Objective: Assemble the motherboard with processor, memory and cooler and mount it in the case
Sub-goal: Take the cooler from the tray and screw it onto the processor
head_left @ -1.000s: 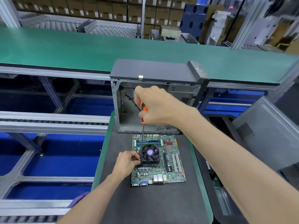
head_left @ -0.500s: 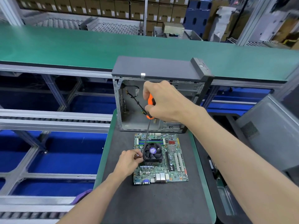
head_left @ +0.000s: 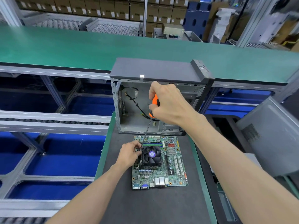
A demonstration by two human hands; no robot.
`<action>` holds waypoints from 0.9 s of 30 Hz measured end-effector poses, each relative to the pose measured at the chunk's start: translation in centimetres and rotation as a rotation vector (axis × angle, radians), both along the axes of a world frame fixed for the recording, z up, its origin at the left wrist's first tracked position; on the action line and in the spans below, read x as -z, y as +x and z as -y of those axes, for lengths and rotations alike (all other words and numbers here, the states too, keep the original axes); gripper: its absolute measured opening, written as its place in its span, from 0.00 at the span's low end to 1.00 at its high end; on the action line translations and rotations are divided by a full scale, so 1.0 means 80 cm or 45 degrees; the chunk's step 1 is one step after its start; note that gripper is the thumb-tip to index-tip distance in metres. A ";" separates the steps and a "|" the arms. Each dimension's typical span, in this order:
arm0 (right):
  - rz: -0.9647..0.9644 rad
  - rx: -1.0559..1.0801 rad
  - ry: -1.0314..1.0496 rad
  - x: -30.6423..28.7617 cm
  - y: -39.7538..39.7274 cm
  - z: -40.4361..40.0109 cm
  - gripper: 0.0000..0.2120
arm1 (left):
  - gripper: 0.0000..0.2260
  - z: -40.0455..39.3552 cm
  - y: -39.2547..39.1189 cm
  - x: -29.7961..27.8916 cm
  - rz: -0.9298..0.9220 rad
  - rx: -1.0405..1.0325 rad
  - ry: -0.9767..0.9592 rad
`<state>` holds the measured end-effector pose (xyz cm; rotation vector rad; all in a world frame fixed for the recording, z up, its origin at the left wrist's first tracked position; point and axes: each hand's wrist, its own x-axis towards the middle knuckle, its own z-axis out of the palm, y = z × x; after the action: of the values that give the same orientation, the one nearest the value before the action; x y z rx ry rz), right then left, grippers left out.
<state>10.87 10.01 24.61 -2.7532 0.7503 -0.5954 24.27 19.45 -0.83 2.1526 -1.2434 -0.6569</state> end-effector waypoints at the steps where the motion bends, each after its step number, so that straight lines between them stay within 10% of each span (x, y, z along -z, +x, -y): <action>1: 0.000 0.005 -0.005 0.001 0.000 0.001 0.10 | 0.10 0.000 0.000 0.000 0.000 -0.018 -0.010; 27: 0.002 -0.069 0.122 -0.009 0.001 0.007 0.11 | 0.06 -0.011 -0.002 0.000 -0.225 -0.141 -0.153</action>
<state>10.96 9.42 25.32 -2.6759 0.6837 -0.5364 24.11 20.30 -0.84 2.0021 -1.0359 -0.6909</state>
